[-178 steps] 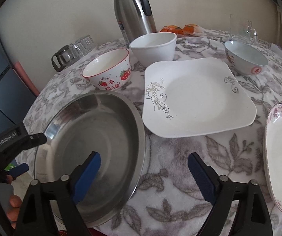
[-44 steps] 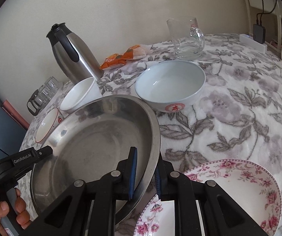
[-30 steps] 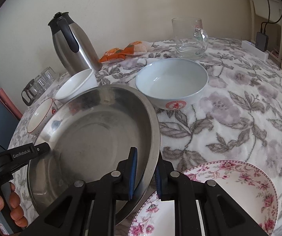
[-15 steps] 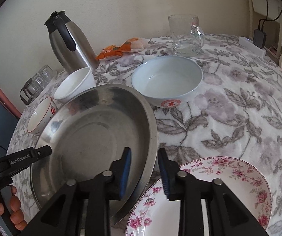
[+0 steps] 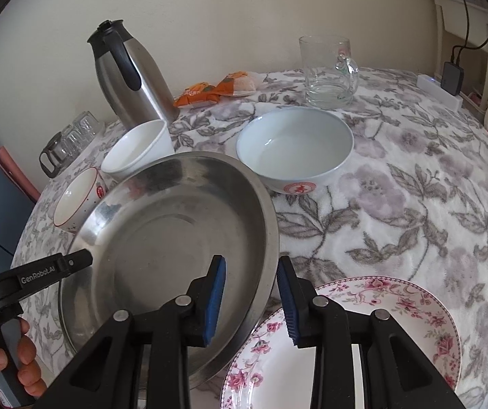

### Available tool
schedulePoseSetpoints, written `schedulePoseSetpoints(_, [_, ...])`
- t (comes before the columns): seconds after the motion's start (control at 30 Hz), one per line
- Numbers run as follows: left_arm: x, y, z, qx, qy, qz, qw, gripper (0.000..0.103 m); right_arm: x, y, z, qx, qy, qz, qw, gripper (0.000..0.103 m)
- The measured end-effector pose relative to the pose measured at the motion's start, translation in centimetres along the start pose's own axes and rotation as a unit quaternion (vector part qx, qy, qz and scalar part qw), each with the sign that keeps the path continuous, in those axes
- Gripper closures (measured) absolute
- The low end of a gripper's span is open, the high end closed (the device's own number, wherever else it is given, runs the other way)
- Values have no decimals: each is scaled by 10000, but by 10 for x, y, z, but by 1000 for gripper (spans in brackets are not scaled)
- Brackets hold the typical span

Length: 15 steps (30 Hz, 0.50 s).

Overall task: Organize plates and bowls
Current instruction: 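Lower the steel basin onto the table and open the left gripper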

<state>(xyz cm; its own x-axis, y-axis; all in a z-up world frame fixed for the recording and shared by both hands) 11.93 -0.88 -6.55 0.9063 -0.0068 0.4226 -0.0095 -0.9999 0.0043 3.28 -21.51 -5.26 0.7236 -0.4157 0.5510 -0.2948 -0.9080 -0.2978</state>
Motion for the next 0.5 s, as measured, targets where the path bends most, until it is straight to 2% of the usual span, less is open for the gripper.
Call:
schedulePoseSetpoints(0.13, [-1, -2, -3, 88, -73, 12, 9999, 65, 3, 0, -7, -33, 33, 1, 10000, 69])
schedulePoseSetpoints(0.27, [-1, -5, -16, 89, 30, 19, 10000, 65, 5, -2, -17, -194, 87, -70, 9998, 69])
schedulePoseSetpoints(0.3, [-1, -6, -18, 79, 63, 21, 9999, 65, 5, -1, -20, -244, 107, -58, 9996, 66])
schedulePoseSetpoints(0.37, [-1, -6, -26, 42, 148, 39, 9999, 64, 6, 1, -25, -272, 132, 10, 9995, 50])
schedulePoseSetpoints(0.4, [-2, -6, -29, 18, 177, 39, 9998, 59, 6, 2, -28, -283, 150, 52, 9995, 49])
schedulePoseSetpoints(0.43, [-2, -7, -32, -10, 203, 24, 9998, 48, 7, 3, -30, -287, 162, 69, 9994, 48])
schedulePoseSetpoints(0.5, [-4, -8, -37, -72, 251, -32, 9997, 39, 6, 4, -35, -308, 186, 74, 9993, 45])
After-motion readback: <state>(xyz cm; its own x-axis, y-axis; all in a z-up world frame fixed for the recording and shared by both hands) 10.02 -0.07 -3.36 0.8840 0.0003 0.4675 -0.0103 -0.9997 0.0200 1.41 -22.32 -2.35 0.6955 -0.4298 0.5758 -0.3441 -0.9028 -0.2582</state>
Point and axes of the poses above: each gripper's, at about its wrist camera, not at the fingertips, and z roughly the way its jaws point, y to its right, x to its top, the point moved 4 cm from there along z, roughly the way its jaws point, and after that the axes turned 5 degrees about x, right-handed, at the moved point
